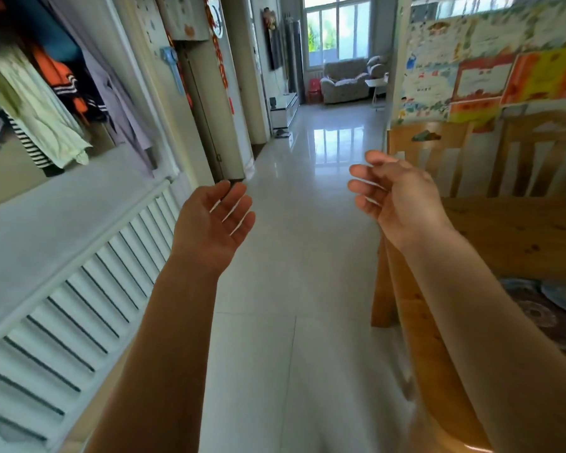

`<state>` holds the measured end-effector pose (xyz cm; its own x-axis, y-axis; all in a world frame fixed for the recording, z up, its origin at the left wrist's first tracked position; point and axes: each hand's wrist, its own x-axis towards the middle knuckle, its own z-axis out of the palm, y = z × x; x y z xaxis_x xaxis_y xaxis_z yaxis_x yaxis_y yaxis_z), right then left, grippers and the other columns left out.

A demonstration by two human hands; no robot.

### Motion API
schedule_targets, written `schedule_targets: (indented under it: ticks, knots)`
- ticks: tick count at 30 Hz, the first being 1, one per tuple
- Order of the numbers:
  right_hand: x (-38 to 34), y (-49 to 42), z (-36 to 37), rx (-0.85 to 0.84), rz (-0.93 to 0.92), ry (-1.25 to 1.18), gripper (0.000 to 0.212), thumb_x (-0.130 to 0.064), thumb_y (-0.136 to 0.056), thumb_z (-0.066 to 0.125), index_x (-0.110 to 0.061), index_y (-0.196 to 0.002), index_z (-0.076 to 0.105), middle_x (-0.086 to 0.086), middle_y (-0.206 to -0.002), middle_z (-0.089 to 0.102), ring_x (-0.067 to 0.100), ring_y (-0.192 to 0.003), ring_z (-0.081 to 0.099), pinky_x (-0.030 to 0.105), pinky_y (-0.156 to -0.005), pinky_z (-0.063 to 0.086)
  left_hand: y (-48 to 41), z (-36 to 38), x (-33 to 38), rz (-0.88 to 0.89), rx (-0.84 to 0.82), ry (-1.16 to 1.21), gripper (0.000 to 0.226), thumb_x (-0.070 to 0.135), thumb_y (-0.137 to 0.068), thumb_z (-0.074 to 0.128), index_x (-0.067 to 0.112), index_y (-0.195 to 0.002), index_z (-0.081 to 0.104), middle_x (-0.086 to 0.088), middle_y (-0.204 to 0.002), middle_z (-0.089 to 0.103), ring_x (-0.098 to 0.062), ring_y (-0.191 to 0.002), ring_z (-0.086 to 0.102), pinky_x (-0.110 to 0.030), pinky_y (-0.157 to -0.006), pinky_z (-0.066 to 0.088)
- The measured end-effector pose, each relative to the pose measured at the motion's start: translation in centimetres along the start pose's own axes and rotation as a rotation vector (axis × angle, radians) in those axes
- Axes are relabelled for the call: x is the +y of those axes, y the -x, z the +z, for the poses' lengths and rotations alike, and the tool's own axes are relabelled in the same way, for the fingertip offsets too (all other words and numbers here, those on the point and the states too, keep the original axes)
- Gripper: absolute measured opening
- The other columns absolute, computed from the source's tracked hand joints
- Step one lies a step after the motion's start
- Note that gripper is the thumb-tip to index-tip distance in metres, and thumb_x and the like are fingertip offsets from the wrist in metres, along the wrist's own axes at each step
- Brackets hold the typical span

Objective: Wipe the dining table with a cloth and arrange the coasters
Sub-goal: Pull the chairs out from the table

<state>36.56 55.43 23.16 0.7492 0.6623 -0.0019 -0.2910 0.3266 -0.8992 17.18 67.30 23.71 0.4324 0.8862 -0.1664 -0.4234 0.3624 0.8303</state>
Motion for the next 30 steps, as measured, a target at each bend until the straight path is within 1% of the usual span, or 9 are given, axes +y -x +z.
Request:
schedule_targets:
  ticks: [6,9,12,15,18,20,23,26,30]
  knots:
    - [2.5,-12.8,4.7,0.071,0.014,-0.024,0.023,-0.012,-0.098,0.047,-0.018,-0.110,0.065,0.001,-0.092,0.075,0.013,-0.075,0.071,0.026,-0.065,0.055,-13.6,3.4,2.8,-0.037,-0.093,-0.059,0.017,0.021,-0.095,0.050,0.016,-0.101,0.066,-0.001,-0.104,0.074,-0.018,-0.095,0.067,-0.032,-0.082,0.054]
    - [3.7,-17.3,6.8,0.074,0.022,-0.024,0.022,-0.010,-0.098,0.046,-0.018,-0.105,0.065,0.002,-0.089,0.075,0.014,-0.073,0.071,0.027,-0.064,0.054,-18.4,2.9,3.8,-0.041,-0.080,-0.035,0.020,0.023,-0.095,0.050,0.016,-0.108,0.064,-0.001,-0.106,0.073,-0.018,-0.096,0.068,-0.032,-0.081,0.053]
    - [5.0,-22.0,9.2,0.073,0.032,-0.011,0.021,-0.010,-0.097,0.046,-0.018,-0.102,0.065,0.002,-0.088,0.074,0.014,-0.071,0.070,0.026,-0.062,0.054,-24.0,2.4,4.5,-0.040,-0.056,-0.021,0.021,0.023,-0.095,0.049,0.016,-0.107,0.065,0.000,-0.104,0.074,-0.017,-0.096,0.068,-0.033,-0.080,0.053]
    - [6.4,-27.4,11.1,0.082,0.028,-0.002,0.022,-0.009,-0.097,0.046,-0.017,-0.103,0.065,0.002,-0.086,0.074,0.015,-0.071,0.069,0.026,-0.060,0.053,-30.7,2.9,5.0,-0.049,-0.052,-0.008,0.021,0.022,-0.095,0.048,0.016,-0.108,0.065,0.001,-0.099,0.074,-0.017,-0.090,0.068,-0.032,-0.078,0.054]
    - [7.2,-32.3,12.5,0.097,0.009,0.010,0.022,-0.009,-0.098,0.045,-0.015,-0.107,0.064,0.002,-0.086,0.074,0.015,-0.069,0.069,0.026,-0.060,0.052,-37.2,3.6,5.3,-0.060,-0.110,0.006,0.022,0.021,-0.096,0.048,0.016,-0.109,0.064,0.001,-0.096,0.074,-0.015,-0.082,0.069,-0.032,-0.074,0.053]
    - [7.6,-35.9,13.4,0.111,-0.030,0.007,0.023,-0.010,-0.098,0.045,-0.015,-0.109,0.063,0.002,-0.086,0.073,0.014,-0.068,0.067,0.025,-0.059,0.052,-41.9,4.2,5.4,-0.071,-0.161,0.011,0.026,0.023,-0.097,0.047,0.015,-0.116,0.063,0.000,-0.101,0.075,-0.015,-0.083,0.070,-0.032,-0.074,0.054]
    - [8.1,-41.8,14.9,0.166,-0.073,0.007,0.020,-0.014,-0.099,0.045,-0.017,-0.109,0.063,0.003,-0.089,0.073,0.015,-0.069,0.067,0.027,-0.061,0.051,-49.4,5.3,5.8,-0.112,-0.216,-0.028,0.031,0.025,-0.099,0.045,0.014,-0.124,0.061,-0.002,-0.110,0.073,-0.016,-0.090,0.070,-0.033,-0.080,0.055]
    - [8.3,-47.6,16.3,0.239,-0.098,-0.023,0.019,-0.015,-0.099,0.046,-0.017,-0.107,0.063,0.004,-0.090,0.072,0.017,-0.072,0.067,0.030,-0.066,0.051,-56.7,7.2,6.8,-0.189,-0.269,-0.030,0.030,0.026,-0.098,0.045,0.015,-0.122,0.061,0.001,-0.100,0.075,-0.015,-0.090,0.068,-0.032,-0.076,0.053]
    - [8.2,-53.6,16.7,0.341,-0.132,-0.040,0.021,-0.018,-0.098,0.052,-0.015,-0.114,0.064,0.003,-0.089,0.073,0.017,-0.075,0.069,0.031,-0.069,0.053,-64.9,10.7,6.8,-0.251,-0.335,-0.051,0.026,0.027,-0.098,0.046,0.017,-0.115,0.063,0.004,-0.088,0.076,-0.012,-0.088,0.068,-0.030,-0.072,0.051]
